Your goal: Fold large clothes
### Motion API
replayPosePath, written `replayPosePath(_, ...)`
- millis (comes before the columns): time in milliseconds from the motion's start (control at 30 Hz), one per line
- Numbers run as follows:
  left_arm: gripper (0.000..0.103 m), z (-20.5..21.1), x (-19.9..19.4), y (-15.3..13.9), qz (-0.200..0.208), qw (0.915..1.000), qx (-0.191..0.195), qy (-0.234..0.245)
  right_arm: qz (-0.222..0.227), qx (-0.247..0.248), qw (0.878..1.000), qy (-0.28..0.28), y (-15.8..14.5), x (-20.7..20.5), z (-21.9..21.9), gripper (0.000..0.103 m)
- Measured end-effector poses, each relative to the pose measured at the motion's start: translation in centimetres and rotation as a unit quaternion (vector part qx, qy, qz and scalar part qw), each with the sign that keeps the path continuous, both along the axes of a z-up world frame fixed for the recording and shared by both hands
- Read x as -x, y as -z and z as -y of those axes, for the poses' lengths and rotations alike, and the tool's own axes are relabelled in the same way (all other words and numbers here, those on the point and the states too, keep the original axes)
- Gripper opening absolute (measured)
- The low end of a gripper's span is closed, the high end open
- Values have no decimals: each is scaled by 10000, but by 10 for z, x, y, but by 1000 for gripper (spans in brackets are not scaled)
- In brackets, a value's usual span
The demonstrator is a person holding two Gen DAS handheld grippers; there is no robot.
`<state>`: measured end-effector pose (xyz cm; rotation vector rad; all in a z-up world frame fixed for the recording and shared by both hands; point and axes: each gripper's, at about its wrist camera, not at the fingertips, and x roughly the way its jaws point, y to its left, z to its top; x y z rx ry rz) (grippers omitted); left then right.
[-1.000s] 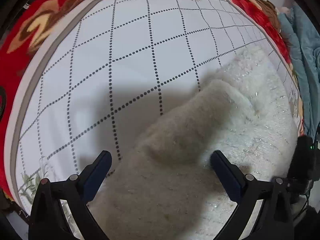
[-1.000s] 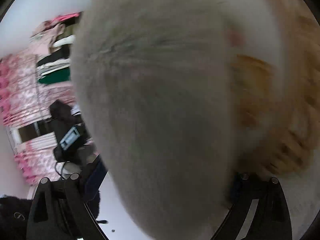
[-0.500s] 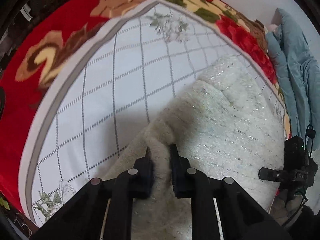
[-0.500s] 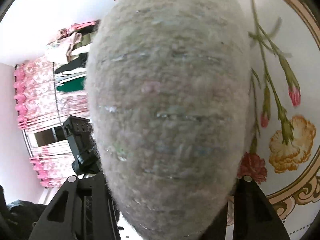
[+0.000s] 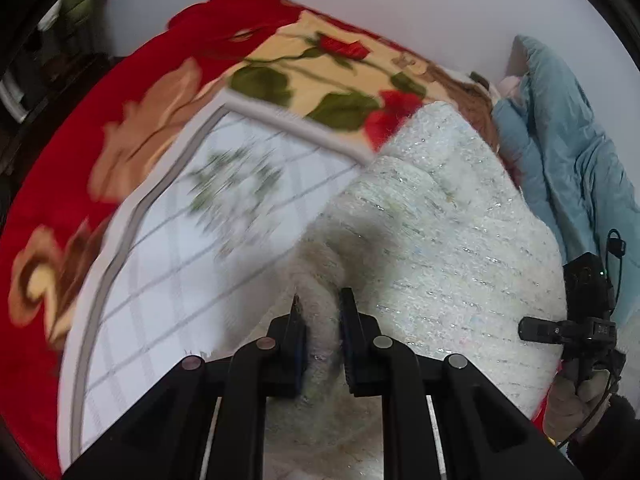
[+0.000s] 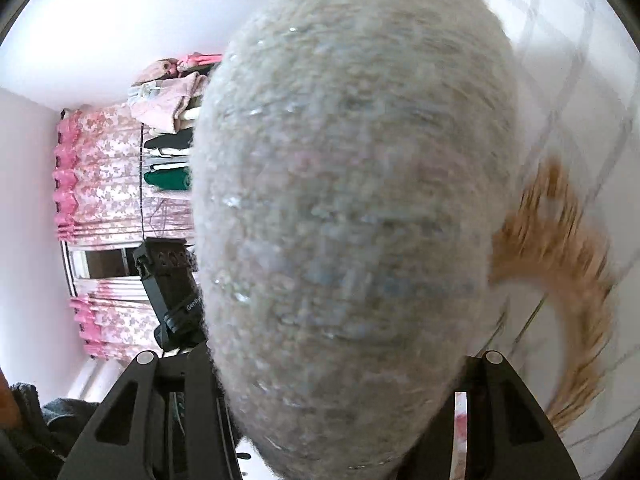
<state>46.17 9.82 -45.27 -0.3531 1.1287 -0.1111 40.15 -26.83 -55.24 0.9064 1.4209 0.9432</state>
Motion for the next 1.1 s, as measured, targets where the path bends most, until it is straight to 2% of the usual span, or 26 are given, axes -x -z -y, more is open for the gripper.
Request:
replayPosePath(100, 12, 27, -46, 10, 45, 10000, 39, 57, 96, 88, 9999, 49, 5, -36, 28, 52)
replayPosePath(233, 12, 67, -102, 40, -46, 9999, 32, 125, 96, 284, 9995, 32, 27, -81, 69, 52)
replayPosePath(367, 12, 101, -146, 79, -239, 9994, -10, 232, -183, 467, 9987, 53, 69, -123, 108, 52)
replayPosePath(467, 13, 116, -160, 100, -428, 9987, -46, 279, -439, 633, 9970, 2, 105, -143, 130, 55)
replayPosePath(567, 14, 126, -160, 110, -492, 9979, -190, 379, -439, 703, 9965, -143, 122, -149, 137, 63)
replayPosePath(667, 23, 130, -156, 109, -504, 9972, -413, 355, -411, 948, 9945, -166, 124, -155, 144, 76)
replayPosePath(700, 25, 132, -155, 107, -497, 9968, -507, 378, -353, 1185, 9922, -155, 122, -151, 141, 87)
replayPosePath(800, 30, 138, -152, 99, -360, 9943, -910, 425, -151, 2009, 9795, -77, 104, -134, 132, 99)
replayPosePath(833, 40, 140, -148, 93, -274, 9929, -1058, 464, 66, 2544, 9670, -93, 93, -124, 127, 103)
replayPosePath(867, 51, 142, -147, 90, -232, 9917, -1164, 486, 220, 2835, 9587, -102, 83, -117, 123, 103)
replayPosePath(900, 76, 144, -143, 85, -167, 9896, -1332, 516, 469, 3300, 9428, 20, 69, -107, 117, 103)
replayPosePath(933, 96, 146, -136, 78, -108, 9875, -1473, 544, 657, 3809, 9222, 135, 56, -95, 110, 103)
replayPosePath(1000, 100, 150, -130, 68, -20, 9837, -1708, 563, 864, 4526, 8865, 421, 36, -69, 98, 103)
replayPosePath(1033, 100, 152, -126, 63, 21, 9818, -1815, 558, 1003, 4920, 8629, 580, 25, -51, 90, 103)
replayPosePath(1100, 102, 155, -112, 48, 103, 9798, -1924, 538, 1136, 5359, 8325, 823, 4, -31, 76, 103)
